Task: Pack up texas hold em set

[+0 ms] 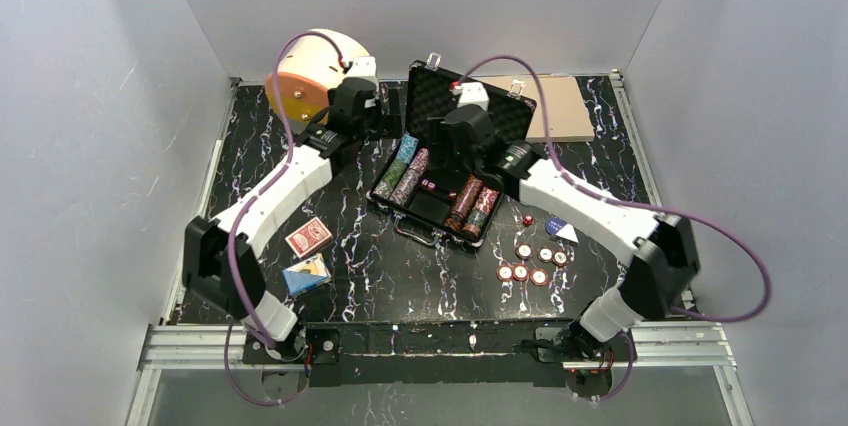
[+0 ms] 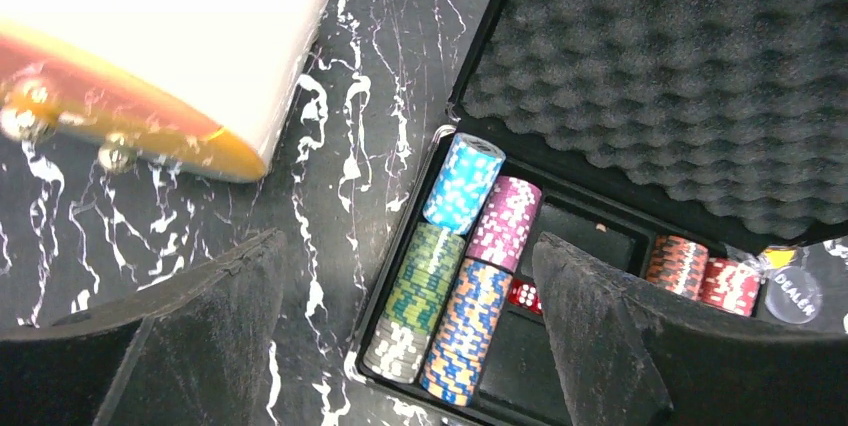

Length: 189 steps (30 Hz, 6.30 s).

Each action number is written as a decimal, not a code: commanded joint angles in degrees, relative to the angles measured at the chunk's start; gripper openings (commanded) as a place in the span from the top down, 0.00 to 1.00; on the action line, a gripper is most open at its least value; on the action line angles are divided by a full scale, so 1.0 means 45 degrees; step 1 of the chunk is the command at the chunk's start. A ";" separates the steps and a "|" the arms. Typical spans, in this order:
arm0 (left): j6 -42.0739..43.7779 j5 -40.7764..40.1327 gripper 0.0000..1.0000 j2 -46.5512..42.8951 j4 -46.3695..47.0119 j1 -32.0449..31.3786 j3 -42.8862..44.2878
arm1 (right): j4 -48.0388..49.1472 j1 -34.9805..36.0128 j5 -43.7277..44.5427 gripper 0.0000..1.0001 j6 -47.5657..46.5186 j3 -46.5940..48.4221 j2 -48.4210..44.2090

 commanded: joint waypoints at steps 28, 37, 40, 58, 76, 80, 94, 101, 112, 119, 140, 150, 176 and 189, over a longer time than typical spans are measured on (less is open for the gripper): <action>-0.2468 -0.0508 0.19 -0.4226 0.1849 0.0006 -0.5058 | 0.0066 -0.0582 -0.1468 0.50 -0.3907 0.9189 1.0866; -0.2371 -0.0477 0.18 -0.4197 0.2107 0.0007 -0.5529 | -0.0413 -0.0684 -0.1883 0.51 -0.3526 0.9191 1.0990; -0.2383 -0.0520 0.18 -0.4263 0.2135 0.0003 -0.5637 | -0.0107 -0.0684 -0.2024 0.41 -0.3014 0.9229 1.0752; -0.2411 -0.0653 0.18 -0.4693 0.1803 0.0007 -0.5988 | -0.1842 -0.0807 -0.0797 0.49 0.1962 1.0124 1.1835; -0.2373 -0.0691 0.18 -0.5292 0.1530 -0.0005 -0.6563 | -0.1191 -0.0803 -0.0816 0.56 0.2150 1.0015 1.1824; -0.2347 -0.0654 0.18 -0.5310 0.1535 0.0007 -0.6588 | -0.1356 -0.0812 -0.0322 0.70 0.2939 1.0131 1.1455; -0.2331 -0.0714 0.18 -0.5592 0.1585 0.0007 -0.6887 | -0.4719 -0.0873 -0.0674 0.79 0.6857 1.2020 1.1879; -0.2334 -0.0768 0.18 -0.5793 0.1605 0.0007 -0.7090 | -0.5585 -0.0895 -0.1789 0.80 0.8317 1.2297 1.2308; -0.2279 -0.0824 0.18 -0.6125 0.1481 0.0003 -0.7289 | -0.5967 -0.1209 -0.2603 0.54 1.0154 1.2155 1.2621; -0.2261 -0.0897 0.18 -0.6124 0.1528 0.0007 -0.7257 | -0.5654 -0.1184 -0.1363 0.36 0.9624 1.1695 1.1587; -0.2158 -0.0905 0.18 -0.5802 0.1620 0.0005 -0.7106 | -0.3140 -0.0987 -0.0626 0.39 0.6373 1.0560 1.1295; -0.2063 -0.0946 0.18 -0.5707 0.1531 0.0007 -0.7009 | -0.2544 -0.0725 -0.0443 0.45 0.5350 1.0645 1.1819; -0.1963 -0.0887 0.16 -0.4823 0.1427 0.0007 -0.6042 | 0.0117 -0.0433 0.0034 0.48 0.2714 0.9056 0.9877; -0.1973 -0.0999 0.16 -0.4857 0.1353 0.0007 -0.6139 | -0.0682 -0.0450 -0.0699 0.43 0.2715 0.9890 1.1380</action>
